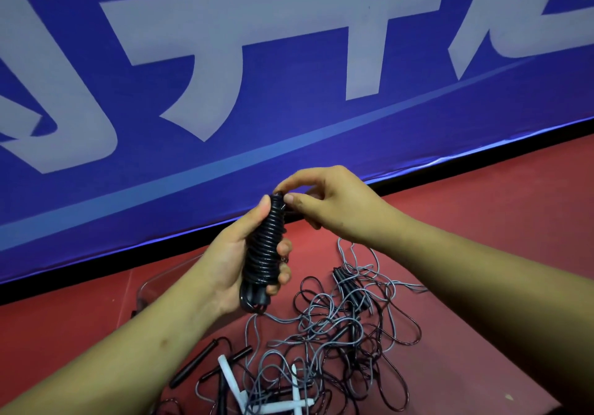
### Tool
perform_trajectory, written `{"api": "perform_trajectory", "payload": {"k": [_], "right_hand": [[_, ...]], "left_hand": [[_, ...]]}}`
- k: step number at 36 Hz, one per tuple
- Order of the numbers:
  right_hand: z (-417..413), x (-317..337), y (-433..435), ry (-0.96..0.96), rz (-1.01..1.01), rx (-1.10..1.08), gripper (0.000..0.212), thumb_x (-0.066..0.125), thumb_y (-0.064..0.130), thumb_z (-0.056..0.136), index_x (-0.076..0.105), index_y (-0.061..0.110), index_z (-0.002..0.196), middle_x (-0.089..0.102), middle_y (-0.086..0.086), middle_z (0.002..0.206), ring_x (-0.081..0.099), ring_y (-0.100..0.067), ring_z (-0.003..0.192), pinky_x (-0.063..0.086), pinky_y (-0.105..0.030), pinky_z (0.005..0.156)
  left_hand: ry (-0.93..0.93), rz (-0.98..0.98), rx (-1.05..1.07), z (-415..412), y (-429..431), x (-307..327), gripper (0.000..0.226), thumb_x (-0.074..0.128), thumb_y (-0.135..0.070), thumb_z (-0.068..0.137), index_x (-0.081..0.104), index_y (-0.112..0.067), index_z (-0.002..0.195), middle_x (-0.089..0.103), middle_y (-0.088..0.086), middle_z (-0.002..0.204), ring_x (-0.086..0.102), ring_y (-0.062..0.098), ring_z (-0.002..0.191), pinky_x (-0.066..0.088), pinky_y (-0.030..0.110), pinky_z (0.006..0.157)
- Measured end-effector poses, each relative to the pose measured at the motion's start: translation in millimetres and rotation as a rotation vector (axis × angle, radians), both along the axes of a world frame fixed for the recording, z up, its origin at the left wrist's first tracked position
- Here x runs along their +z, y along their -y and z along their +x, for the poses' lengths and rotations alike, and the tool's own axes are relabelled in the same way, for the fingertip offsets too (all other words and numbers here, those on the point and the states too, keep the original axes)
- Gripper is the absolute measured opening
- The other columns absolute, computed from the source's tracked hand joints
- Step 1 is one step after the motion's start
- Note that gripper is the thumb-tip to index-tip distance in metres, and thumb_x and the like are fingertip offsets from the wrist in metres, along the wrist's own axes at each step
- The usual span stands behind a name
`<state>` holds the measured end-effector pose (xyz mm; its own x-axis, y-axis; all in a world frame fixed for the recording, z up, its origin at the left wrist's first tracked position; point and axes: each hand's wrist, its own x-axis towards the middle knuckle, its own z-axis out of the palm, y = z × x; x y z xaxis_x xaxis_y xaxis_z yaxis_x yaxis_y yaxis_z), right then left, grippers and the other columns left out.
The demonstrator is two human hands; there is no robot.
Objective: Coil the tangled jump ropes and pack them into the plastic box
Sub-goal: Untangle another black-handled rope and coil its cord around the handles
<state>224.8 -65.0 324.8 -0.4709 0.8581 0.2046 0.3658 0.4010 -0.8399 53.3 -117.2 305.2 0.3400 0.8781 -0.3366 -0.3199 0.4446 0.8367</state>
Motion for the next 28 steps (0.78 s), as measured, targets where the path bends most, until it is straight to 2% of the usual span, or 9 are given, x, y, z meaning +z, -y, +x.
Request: {"api": "perform_trajectory", "payload": {"k": [5, 10, 12, 16, 20, 24, 28], "right_hand": [[-2.6, -2.7, -1.2, -0.026, -0.021, -0.022, 0.008, 0.061, 0.026, 0.096, 0.068, 0.026, 0.098, 0.053, -0.002, 0.052, 0.039, -0.009, 0.043, 0.031, -0.016, 0.041], [-3.1, -6.2, -1.0, 0.004, 0.007, 0.027, 0.015, 0.063, 0.024, 0.093, 0.066, 0.034, 0.104, 0.052, -0.015, 0.061, 0.043, -0.018, 0.054, 0.034, -0.026, 0.049], [-2.0, -4.8, -2.3, 0.029, 0.035, 0.025, 0.016, 0.063, 0.026, 0.093, 0.068, 0.034, 0.106, 0.054, -0.013, 0.061, 0.043, -0.015, 0.054, 0.035, -0.026, 0.050], [-3.7, -4.9, -4.9, 0.123, 0.112, 0.002, 0.018, 0.064, 0.029, 0.093, 0.071, 0.029, 0.109, 0.059, 0.002, 0.061, 0.049, -0.010, 0.053, 0.042, -0.027, 0.055], [-8.7, -5.7, -2.9, 0.281, 0.241, -0.016, 0.024, 0.061, 0.034, 0.094, 0.071, 0.026, 0.114, 0.073, 0.002, 0.085, 0.064, -0.013, 0.075, 0.052, -0.034, 0.071], [-12.4, -6.2, 1.9, 0.381, 0.370, -0.050, 0.021, 0.056, 0.035, 0.096, 0.072, 0.021, 0.099, 0.070, -0.003, 0.074, 0.058, -0.019, 0.067, 0.047, -0.036, 0.062], [-11.4, -9.9, 0.1, 0.544, 0.521, -0.036, 0.027, 0.048, 0.038, 0.099, 0.066, 0.018, 0.092, 0.068, -0.004, 0.080, 0.061, -0.029, 0.077, 0.043, -0.037, 0.061]], "left_hand": [[-0.028, 0.044, 0.029, -2.7, -0.9, -2.4, 0.033, 0.055, -0.057, 0.081, 0.074, -0.030, 0.087, 0.053, 0.007, 0.065, 0.057, 0.026, 0.048, 0.040, 0.023, 0.037], [0.013, 0.015, 0.067, -2.2, 1.4, -5.9, 0.039, 0.056, -0.058, 0.084, 0.076, -0.025, 0.091, 0.056, 0.007, 0.072, 0.054, 0.025, 0.058, 0.042, 0.024, 0.037], [0.036, -0.007, 0.077, -3.2, 1.1, -5.4, 0.042, 0.057, -0.058, 0.084, 0.075, -0.022, 0.094, 0.056, 0.007, 0.076, 0.052, 0.022, 0.055, 0.040, 0.023, 0.035], [0.088, -0.036, 0.043, -4.7, 1.7, -6.5, 0.042, 0.053, -0.059, 0.088, 0.076, -0.024, 0.092, 0.050, 0.007, 0.073, 0.048, 0.021, 0.052, 0.038, 0.021, 0.034], [0.114, -0.063, 0.039, -6.3, 0.1, -8.9, 0.044, 0.049, -0.059, 0.092, 0.075, -0.024, 0.096, 0.049, 0.006, 0.071, 0.046, 0.020, 0.050, 0.036, 0.018, 0.033], [0.129, -0.116, 0.040, -6.8, -0.6, -9.9, 0.042, 0.050, -0.058, 0.092, 0.064, -0.021, 0.106, 0.049, 0.005, 0.070, 0.044, 0.018, 0.049, 0.032, 0.016, 0.033], [0.120, -0.179, -0.002, -8.8, -3.3, -11.7, 0.040, 0.053, -0.057, 0.090, 0.064, -0.021, 0.102, 0.048, 0.004, 0.070, 0.043, 0.017, 0.049, 0.031, 0.015, 0.034]]}}
